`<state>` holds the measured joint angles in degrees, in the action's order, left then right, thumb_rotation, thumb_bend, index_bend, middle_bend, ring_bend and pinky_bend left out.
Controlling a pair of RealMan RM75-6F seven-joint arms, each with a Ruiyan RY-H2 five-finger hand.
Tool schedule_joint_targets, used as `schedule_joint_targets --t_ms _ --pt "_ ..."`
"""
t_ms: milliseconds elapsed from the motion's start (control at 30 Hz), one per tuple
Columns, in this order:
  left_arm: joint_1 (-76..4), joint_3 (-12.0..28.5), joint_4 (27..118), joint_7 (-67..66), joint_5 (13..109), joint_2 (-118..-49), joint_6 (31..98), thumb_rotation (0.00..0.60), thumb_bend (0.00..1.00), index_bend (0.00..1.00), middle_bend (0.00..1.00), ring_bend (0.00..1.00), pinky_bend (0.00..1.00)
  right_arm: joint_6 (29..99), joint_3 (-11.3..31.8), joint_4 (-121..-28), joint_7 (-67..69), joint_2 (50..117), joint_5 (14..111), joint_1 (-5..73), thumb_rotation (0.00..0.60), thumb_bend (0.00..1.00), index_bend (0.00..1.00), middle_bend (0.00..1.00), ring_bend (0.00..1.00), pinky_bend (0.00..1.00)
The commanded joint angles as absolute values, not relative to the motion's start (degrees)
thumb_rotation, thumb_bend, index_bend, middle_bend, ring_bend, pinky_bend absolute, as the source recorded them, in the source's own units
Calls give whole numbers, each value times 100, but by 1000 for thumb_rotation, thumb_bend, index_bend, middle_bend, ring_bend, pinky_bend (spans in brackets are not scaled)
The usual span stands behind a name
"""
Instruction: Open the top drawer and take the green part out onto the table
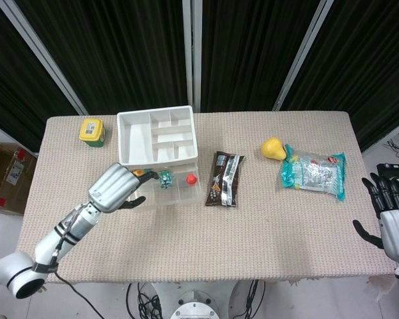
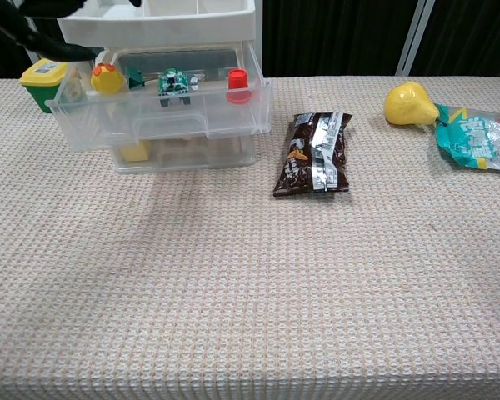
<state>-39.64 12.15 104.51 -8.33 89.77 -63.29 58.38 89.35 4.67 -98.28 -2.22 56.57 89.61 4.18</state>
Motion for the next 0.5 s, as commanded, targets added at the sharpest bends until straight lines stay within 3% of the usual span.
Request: schedule_joint_targets --t_ms 33,500 --pt "-4293 1279 10134 -1231 8814 -6635 5482 600 240 328 861 982 1000 8933 456 -9803 -200 5664 8932 399 600 180 0 0 0 0" --pt "-4567 1057 9465 -2533 8497 -7152 5354 600 228 306 854 982 1000 8902 456 -9778 -201 5697 8871 374 600 180 0 0 0 0"
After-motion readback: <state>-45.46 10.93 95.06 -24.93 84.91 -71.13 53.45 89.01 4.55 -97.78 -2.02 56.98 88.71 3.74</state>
